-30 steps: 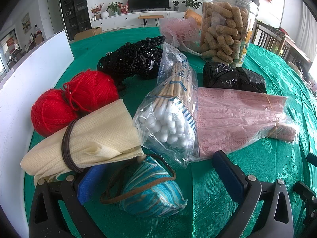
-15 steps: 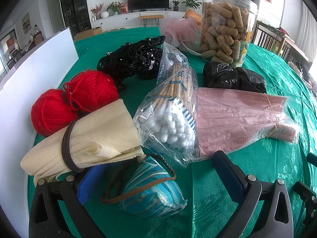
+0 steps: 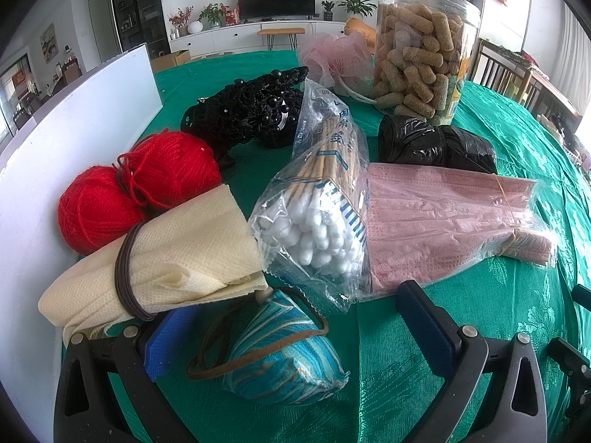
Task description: Organize soft objects
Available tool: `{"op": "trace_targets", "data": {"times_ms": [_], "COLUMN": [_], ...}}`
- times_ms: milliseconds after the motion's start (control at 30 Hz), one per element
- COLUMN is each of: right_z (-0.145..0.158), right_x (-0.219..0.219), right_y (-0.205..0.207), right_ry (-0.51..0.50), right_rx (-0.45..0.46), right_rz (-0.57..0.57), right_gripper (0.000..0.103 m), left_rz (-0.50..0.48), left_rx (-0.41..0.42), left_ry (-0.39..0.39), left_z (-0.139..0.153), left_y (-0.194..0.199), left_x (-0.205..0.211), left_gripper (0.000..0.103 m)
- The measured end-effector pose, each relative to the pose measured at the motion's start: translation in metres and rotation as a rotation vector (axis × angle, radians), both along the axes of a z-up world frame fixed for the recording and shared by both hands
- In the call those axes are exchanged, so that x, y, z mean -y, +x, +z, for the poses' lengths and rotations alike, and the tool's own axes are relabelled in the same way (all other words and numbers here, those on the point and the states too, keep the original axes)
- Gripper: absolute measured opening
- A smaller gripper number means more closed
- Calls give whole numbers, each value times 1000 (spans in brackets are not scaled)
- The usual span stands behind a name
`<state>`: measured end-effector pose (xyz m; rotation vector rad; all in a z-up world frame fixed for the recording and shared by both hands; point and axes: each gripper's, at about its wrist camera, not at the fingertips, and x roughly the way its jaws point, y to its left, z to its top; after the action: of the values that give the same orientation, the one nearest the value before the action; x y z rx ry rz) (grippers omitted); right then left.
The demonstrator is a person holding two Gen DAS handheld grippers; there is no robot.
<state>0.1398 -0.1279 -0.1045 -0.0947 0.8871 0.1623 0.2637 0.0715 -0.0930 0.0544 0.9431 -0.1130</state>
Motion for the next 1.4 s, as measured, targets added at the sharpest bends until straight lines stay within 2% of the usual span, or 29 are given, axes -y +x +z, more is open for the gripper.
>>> {"op": "trace_targets", "data": {"times_ms": [1400], "right_z": [3], "right_x": [-3], "right_y": [-1], "right_ry": [2], "right_rx": [1], "right_rz": [-1], "right_gripper": [83], "left_rz": [-2], "left_rx": [0], "left_ry": [0], "left_z": [0], "left_y": [0], "left_x": [0], "left_gripper": [103]}}
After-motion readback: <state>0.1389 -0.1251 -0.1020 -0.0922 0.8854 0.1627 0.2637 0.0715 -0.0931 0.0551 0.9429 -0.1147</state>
